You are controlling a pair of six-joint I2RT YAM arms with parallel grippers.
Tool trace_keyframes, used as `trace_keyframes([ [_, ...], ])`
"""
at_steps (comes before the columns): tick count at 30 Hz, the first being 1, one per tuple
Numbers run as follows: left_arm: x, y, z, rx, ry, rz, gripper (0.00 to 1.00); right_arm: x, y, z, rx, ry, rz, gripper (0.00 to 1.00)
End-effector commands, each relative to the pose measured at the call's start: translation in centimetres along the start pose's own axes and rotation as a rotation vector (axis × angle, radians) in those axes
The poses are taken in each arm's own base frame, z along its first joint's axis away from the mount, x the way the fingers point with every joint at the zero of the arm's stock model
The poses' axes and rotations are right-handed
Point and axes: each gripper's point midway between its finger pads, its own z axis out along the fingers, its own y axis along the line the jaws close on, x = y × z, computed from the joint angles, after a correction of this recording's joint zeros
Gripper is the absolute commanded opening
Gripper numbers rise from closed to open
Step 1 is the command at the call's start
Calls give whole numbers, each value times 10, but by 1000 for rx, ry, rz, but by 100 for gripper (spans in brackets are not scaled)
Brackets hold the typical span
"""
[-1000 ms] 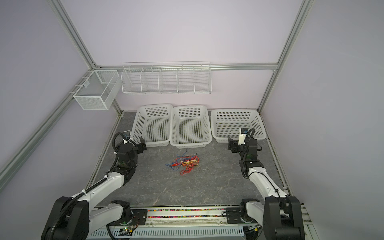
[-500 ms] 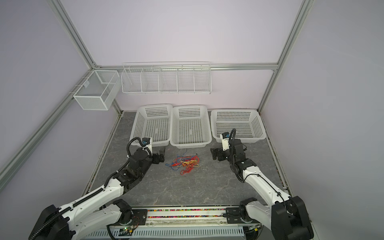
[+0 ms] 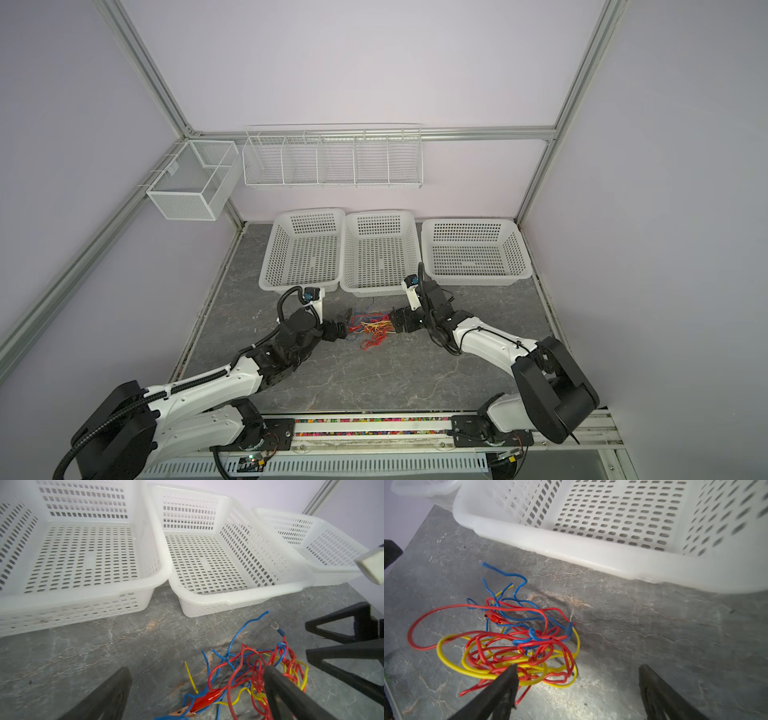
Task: Untangle the cables
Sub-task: 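Move both grippers toward the tangled red, yellow and blue wires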
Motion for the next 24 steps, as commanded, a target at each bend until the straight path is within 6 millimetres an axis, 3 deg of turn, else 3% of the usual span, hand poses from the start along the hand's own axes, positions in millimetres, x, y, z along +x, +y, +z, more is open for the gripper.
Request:
trace_keyframes([
  [1,-5,-18,6,38,-2,-13,99,-15,12,9,-31,-48,29,91],
  [8,1,-30,10,50,2,5,99,-7,30,30,-58,2,-18,89],
  [16,16,-35,20,76,33,38,96,-1,48,38,-109,38,-52,73],
  [20,26,-34,29,60,57,30,86,2,54,38,-130,51,-58,56],
  [24,30,-32,33,58,44,8,74,3,59,39,-140,65,-52,34],
])
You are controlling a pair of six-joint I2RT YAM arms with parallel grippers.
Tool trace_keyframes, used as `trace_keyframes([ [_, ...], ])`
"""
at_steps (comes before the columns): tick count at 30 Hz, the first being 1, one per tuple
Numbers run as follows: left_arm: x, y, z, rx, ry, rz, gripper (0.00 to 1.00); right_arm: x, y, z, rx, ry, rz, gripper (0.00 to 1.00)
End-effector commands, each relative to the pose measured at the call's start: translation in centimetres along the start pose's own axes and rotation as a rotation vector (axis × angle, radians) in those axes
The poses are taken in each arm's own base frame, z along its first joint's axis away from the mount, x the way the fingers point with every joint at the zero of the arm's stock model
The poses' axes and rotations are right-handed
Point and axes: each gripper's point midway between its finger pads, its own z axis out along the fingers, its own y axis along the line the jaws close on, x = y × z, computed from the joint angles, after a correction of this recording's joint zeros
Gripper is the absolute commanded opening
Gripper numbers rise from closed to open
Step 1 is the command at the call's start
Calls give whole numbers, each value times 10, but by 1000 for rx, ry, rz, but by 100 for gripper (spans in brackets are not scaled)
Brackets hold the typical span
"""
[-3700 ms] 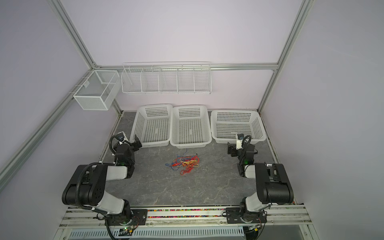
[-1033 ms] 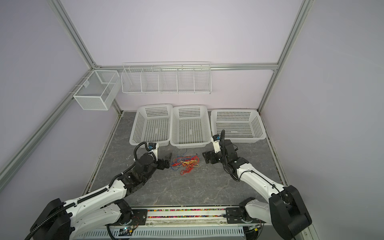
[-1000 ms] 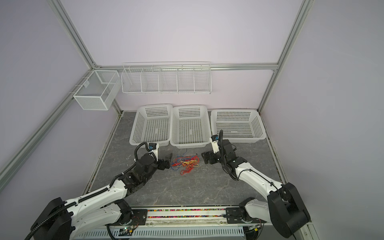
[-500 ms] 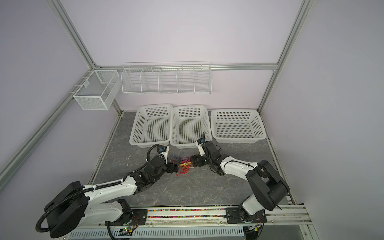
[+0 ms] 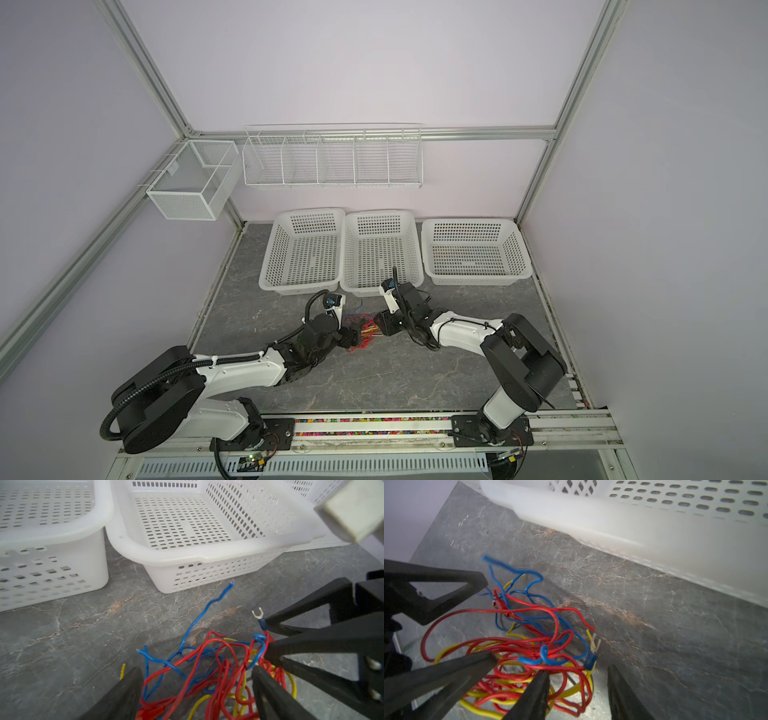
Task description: Untangle the cables
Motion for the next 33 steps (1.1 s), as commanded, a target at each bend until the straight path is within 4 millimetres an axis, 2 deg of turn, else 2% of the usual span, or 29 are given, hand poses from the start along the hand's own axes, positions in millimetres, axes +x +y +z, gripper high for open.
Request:
trace_keyframes([
  [1,-11,-8,3,24,-51,-40,70,-3,8,2,-25,11,-6,27],
  [4,-10,-7,4,15,-42,-32,48,-5,9,2,-18,17,-5,8],
  [5,-9,-7,4,12,-38,-30,43,-6,8,1,-8,15,-6,6],
  [12,-15,3,-2,-36,-55,-21,2,-17,-1,-16,72,-19,-43,6],
  [18,-23,7,-9,-57,-83,-15,0,-26,-6,-32,134,-40,-75,6],
  [23,-32,6,-14,-54,-105,-8,0,-41,8,-43,90,-70,-102,17],
  [25,-35,6,-16,-54,-114,-9,0,-42,17,-42,52,-71,-119,23],
  [27,-36,7,-18,-54,-117,-9,0,-56,32,-43,10,-101,-138,27],
  [33,-32,9,-23,-49,-116,-22,0,-63,53,-25,-33,-84,-179,36],
])
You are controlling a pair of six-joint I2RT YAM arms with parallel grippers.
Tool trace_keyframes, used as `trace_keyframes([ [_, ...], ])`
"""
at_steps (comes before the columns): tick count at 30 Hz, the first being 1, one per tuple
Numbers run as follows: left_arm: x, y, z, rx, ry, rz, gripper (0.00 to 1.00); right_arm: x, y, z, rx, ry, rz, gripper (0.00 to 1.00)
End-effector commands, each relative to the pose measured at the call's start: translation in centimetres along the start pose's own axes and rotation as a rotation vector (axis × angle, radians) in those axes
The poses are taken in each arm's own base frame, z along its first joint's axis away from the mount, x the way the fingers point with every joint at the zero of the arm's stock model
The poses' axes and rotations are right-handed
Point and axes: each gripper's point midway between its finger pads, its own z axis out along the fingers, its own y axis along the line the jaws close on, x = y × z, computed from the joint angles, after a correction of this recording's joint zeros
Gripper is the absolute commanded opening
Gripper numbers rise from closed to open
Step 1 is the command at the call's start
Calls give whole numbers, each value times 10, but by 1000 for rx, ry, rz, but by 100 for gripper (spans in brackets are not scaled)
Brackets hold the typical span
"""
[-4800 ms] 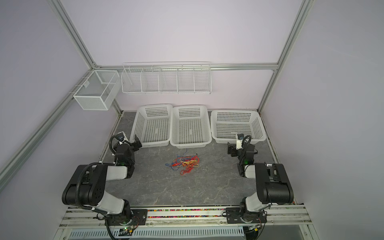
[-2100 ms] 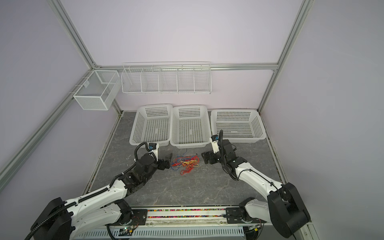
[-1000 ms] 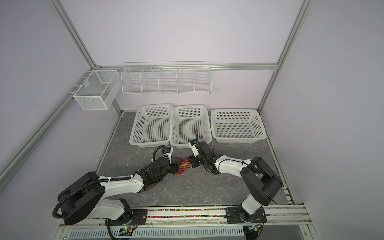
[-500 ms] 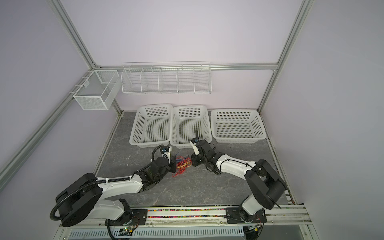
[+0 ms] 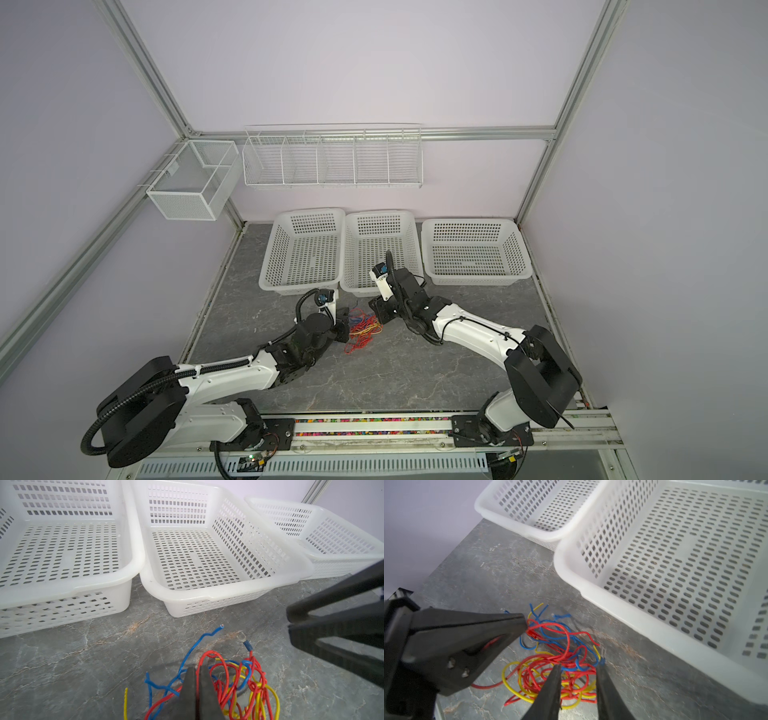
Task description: Untangle the cables
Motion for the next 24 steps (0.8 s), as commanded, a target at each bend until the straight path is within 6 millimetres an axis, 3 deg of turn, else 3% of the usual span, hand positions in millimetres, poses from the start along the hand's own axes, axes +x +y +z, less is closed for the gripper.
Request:
trace_keyframes([
  [1,3,5,-6,-7,-1,-5,0,1,13,14,-40,21,-31,39],
  [3,4,5,-9,-3,7,-2,0,0,15,21,-39,22,-27,40],
  [7,7,8,-14,-8,23,6,33,0,19,33,-47,39,-15,40],
  [13,7,15,-24,-14,4,-10,60,1,25,45,-67,54,-23,40],
  [19,6,28,-35,-49,-27,-28,68,-2,28,60,-68,60,-37,48],
  [24,8,45,-43,-122,-27,-39,75,-1,19,80,-27,89,-56,49],
])
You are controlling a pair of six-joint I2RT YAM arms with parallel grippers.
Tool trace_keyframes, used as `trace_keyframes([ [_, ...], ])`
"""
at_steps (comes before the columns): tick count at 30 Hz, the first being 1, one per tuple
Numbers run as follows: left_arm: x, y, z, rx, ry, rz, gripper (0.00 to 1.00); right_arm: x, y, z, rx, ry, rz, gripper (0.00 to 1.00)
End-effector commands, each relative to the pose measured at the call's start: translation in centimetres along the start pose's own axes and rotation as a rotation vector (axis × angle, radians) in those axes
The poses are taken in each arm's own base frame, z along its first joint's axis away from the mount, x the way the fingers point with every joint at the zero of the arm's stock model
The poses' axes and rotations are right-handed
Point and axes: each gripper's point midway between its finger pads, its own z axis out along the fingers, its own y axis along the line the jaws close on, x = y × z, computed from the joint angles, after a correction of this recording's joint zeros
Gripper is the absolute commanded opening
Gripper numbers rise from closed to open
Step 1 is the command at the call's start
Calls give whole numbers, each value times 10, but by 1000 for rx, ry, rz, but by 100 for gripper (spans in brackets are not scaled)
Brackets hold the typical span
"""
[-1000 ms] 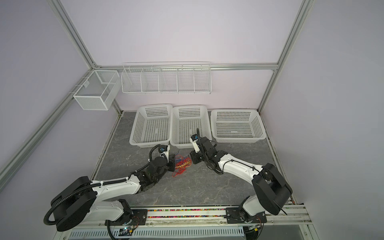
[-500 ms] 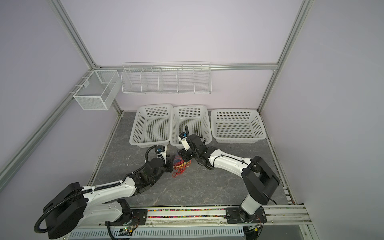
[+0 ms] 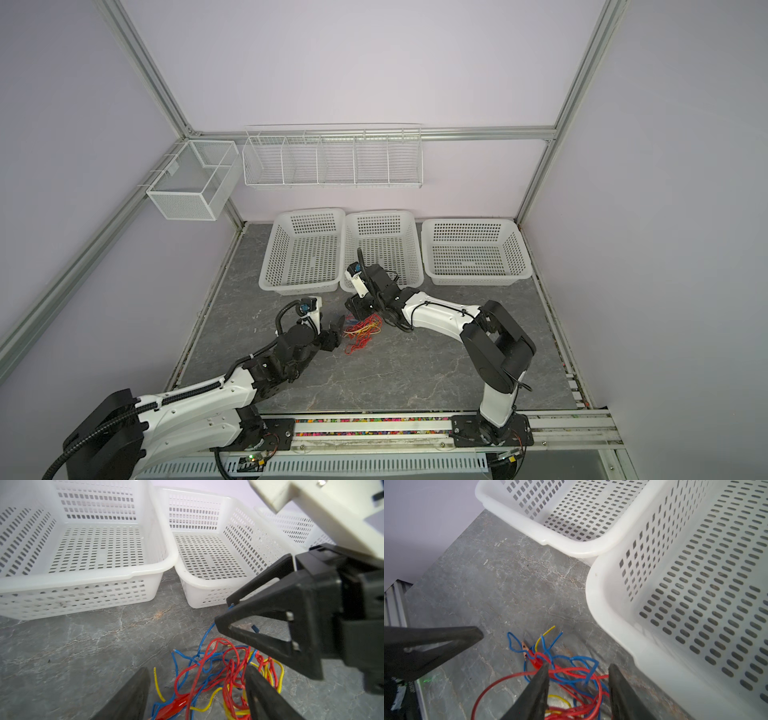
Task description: Untangle the cables
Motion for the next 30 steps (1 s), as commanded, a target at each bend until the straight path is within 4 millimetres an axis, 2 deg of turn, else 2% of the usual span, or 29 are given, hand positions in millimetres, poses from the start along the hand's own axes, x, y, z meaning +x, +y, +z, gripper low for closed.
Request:
trace_keyframes([
  [1,7,20,-5,-89,13,-16,75,0,-3,14,17,14,-30,48],
  [3,10,27,-8,-116,11,-29,76,0,-2,21,10,25,-33,43],
  [7,14,38,-13,-153,-4,-49,78,-5,1,25,-3,19,-34,16],
  [9,14,43,-16,-167,-11,-50,80,-11,3,19,-11,1,-40,7],
  [14,10,49,-21,-187,-42,-59,81,-36,21,-11,-68,-81,-57,6],
  [22,0,41,-22,-137,-79,-40,85,-82,53,-83,-162,-266,-92,6],
  [26,-7,27,-23,-63,-94,-17,92,-89,51,-98,-134,-286,-91,6],
  [30,-15,13,-24,14,-120,11,97,-88,55,-103,-155,-284,-88,6],
])
